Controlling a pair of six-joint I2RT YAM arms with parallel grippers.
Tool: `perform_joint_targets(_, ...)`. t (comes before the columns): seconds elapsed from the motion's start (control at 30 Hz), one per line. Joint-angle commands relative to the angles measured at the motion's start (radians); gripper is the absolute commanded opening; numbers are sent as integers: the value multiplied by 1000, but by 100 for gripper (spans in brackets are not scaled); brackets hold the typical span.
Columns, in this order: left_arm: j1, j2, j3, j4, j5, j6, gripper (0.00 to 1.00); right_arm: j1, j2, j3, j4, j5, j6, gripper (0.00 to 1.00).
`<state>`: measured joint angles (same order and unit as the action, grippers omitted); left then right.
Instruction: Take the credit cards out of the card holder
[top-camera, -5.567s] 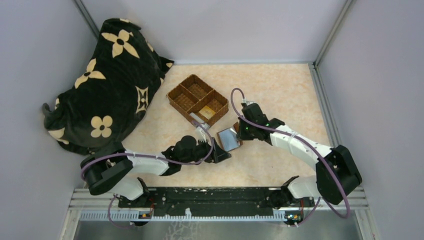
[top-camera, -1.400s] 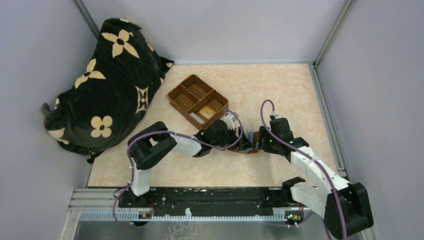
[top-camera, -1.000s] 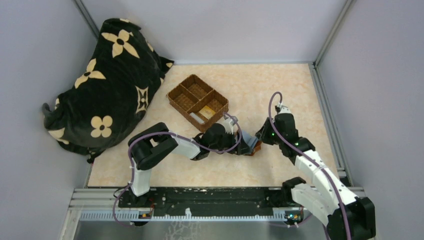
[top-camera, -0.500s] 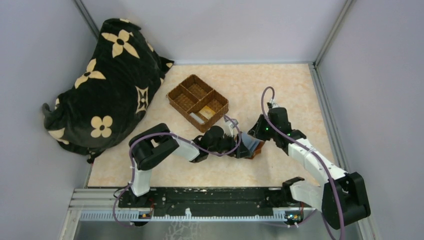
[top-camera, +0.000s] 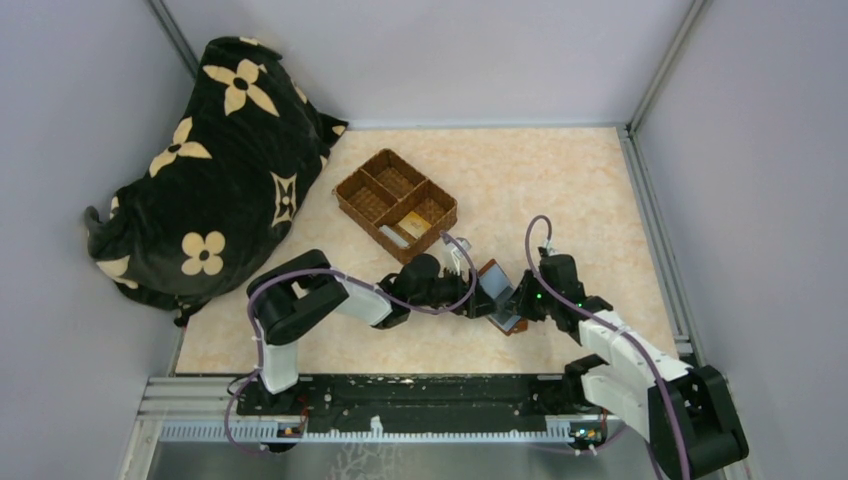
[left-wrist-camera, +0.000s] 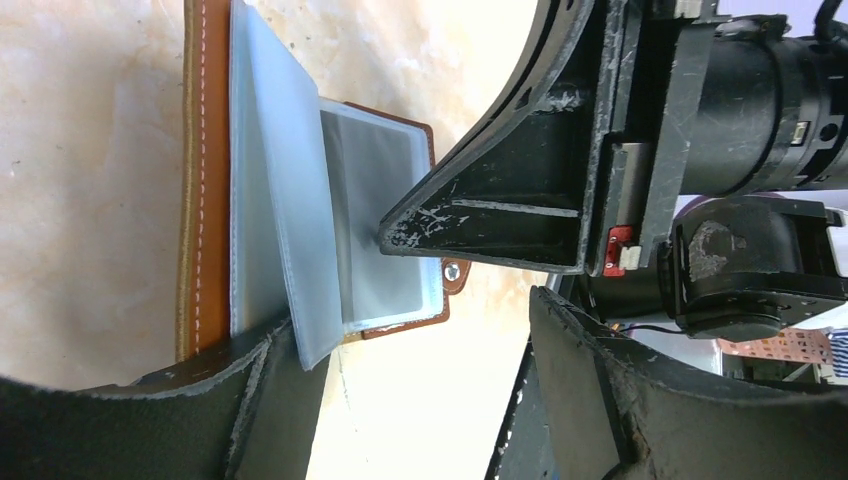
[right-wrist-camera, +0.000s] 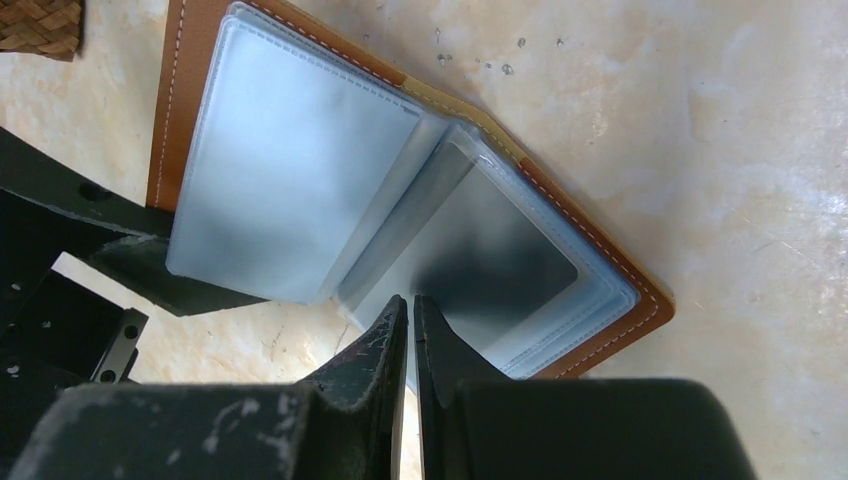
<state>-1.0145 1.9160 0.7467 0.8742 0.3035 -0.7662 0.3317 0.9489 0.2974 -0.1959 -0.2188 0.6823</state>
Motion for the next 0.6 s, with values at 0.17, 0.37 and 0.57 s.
perform_joint_targets(0.17,-4,-50,7,32,23,12,77,3,7,-20,34,54,5,7)
perform_joint_targets(0.37,-13,-69,3,24,42,18,77,2,81,39,38,91,-6,7)
perform_joint_targets(0.57,-35,-68,1,23,48,23,77,3,34,98,-21,140,-6,6)
